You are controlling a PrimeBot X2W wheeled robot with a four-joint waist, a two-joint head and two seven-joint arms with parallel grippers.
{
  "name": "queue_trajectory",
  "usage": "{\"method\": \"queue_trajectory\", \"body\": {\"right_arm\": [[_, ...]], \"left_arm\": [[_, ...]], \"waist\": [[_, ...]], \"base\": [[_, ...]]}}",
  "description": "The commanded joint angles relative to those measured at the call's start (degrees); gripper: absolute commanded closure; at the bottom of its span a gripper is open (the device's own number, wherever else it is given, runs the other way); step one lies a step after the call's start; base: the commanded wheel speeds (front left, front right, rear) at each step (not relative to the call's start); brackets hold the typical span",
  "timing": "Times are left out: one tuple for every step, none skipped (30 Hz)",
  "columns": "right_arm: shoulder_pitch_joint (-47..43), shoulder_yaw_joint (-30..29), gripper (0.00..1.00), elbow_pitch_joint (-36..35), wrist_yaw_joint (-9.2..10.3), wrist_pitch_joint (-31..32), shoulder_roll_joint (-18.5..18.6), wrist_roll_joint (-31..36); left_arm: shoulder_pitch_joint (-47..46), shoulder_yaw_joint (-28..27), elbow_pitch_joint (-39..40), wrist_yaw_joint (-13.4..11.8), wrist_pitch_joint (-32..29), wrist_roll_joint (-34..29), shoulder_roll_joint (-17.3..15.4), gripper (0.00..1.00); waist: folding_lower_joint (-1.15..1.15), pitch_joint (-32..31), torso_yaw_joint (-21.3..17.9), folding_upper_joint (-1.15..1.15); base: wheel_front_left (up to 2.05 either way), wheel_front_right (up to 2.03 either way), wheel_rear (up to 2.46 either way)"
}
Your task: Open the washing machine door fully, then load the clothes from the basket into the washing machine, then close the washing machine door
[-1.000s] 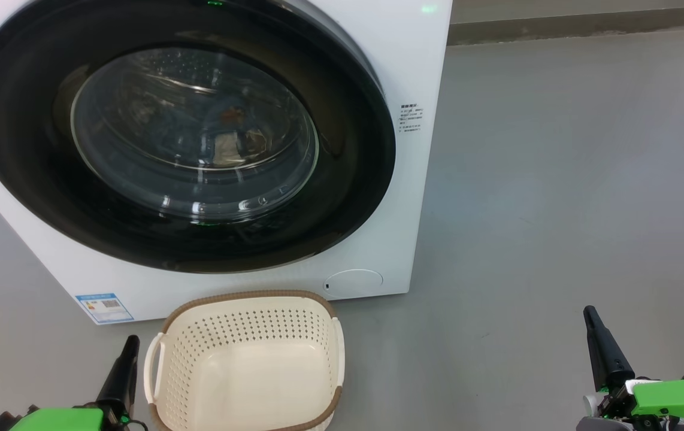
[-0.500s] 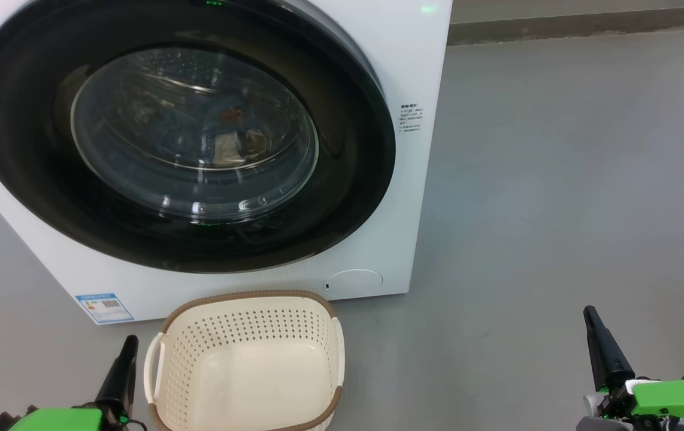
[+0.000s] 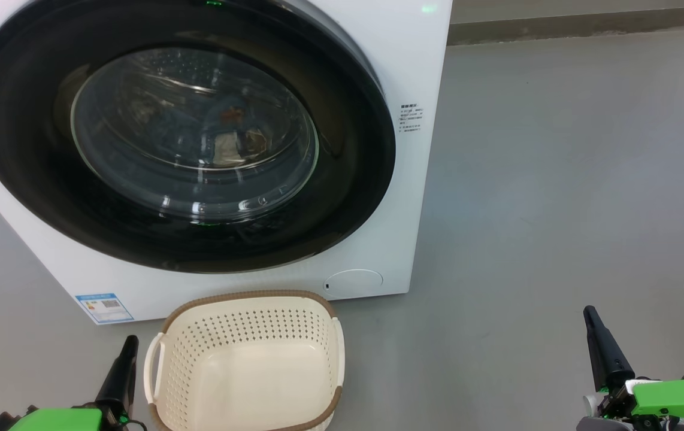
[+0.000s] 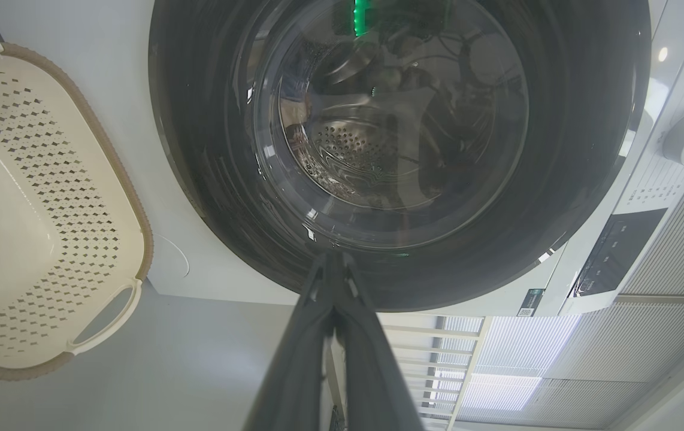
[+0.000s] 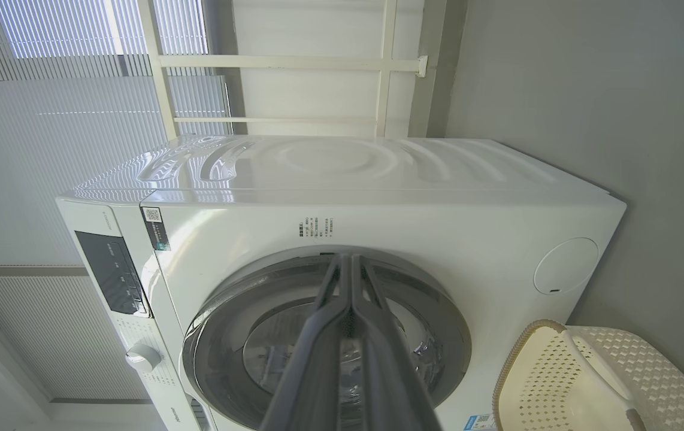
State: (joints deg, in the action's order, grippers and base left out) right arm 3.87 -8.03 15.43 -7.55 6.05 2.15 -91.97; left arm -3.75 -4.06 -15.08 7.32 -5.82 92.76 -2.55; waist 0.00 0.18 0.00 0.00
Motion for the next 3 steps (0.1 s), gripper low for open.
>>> {"method": "queue_trajectory", "body": {"right_arm": [[2.31,1.51,1.00,-1.41,0.06,0.44,0.73,-0.20],[2.31,1.51,1.00,-1.41,0.06,0.44,0.73,-0.20],[2.31,1.51,1.00,-1.41,0.06,0.44,0.73,-0.20]], "left_arm": [[-2.39,-1.94,1.05,0.16,-0.25,-0.17,-0.73,1.00],[-2.39,-1.95,1.05,0.16,-0.26,-0.18,-0.72,1.00],[-2.39,-1.96,1.05,0.16,-0.26,-0.18,-0.71,1.00]], "waist": [[0.00,0.00,0.00,0.00],[0.00,0.00,0.00,0.00],[0.00,0.00,0.00,0.00]], "base": [[0.00,0.00,0.00],[0.00,0.00,0.00],[0.00,0.00,0.00]]}}
